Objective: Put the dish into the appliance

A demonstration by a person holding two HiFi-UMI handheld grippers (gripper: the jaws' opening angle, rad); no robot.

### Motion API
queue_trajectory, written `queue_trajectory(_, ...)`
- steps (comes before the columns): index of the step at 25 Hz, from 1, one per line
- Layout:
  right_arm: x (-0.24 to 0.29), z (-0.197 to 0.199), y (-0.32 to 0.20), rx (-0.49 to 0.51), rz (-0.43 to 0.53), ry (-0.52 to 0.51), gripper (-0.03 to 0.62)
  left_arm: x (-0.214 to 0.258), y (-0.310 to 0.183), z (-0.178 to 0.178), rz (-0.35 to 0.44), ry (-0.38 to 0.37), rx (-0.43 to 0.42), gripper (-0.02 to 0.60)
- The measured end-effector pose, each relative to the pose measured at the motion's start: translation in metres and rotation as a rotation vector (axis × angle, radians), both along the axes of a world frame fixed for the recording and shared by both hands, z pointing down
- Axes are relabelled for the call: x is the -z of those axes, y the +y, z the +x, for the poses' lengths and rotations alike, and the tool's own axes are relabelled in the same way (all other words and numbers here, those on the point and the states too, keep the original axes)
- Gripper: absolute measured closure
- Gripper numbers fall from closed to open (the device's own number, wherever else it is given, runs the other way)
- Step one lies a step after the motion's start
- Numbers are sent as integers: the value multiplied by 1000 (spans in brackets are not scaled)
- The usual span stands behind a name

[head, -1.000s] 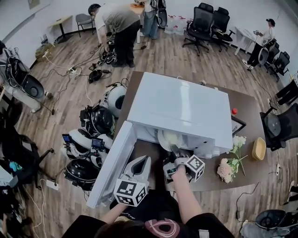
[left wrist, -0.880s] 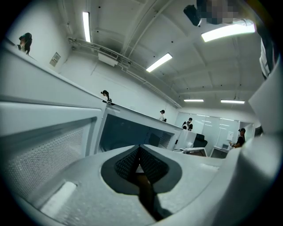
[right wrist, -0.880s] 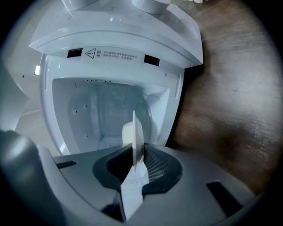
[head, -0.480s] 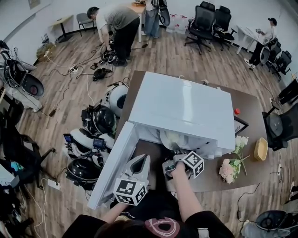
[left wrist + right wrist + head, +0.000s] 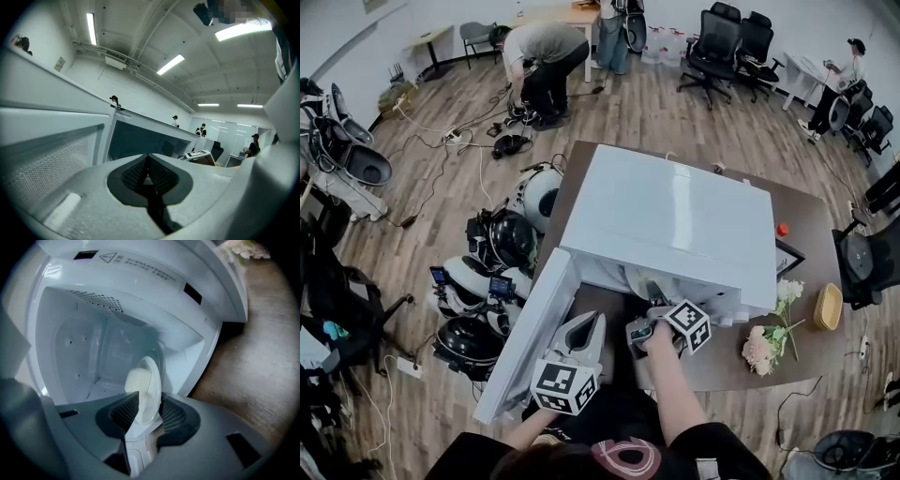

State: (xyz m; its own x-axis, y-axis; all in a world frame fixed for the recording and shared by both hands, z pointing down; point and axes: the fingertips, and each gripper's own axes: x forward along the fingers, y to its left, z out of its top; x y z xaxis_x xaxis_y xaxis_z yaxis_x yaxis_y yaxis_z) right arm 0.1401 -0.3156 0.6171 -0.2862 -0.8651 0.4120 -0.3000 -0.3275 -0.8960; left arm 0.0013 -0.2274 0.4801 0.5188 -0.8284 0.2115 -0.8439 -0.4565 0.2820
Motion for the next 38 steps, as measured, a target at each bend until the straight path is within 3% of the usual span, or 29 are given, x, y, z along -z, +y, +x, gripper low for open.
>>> queue_trajectory(4,1,-2,-2,24,-13,42,464,0,-3,-1,-2,0,10,575)
queue_trajectory(15,20,-24,-6,228,93,306,262,-2,-8,2,3,-21,9,575)
queue_trajectory(20,19,-30,-6,309,92,465,176,-4,-8,2,2,-28,4,575)
queue_trajectory(26,13,-40,-5,448,75,654,136,-9,-10,2,-6,-35,-1,575)
queue_trajectory(30,14,-44,-3,511,83,657,132,-13,-12,2,-17,-39,-4,575)
queue_trajectory(34,15,-40,2,493,80,615,132,-16,-13,5,-22,-40,-9,575)
queue_trajectory(38,13,-35,11,494,77,642,132,-19,-13,8,-25,-37,-20,575)
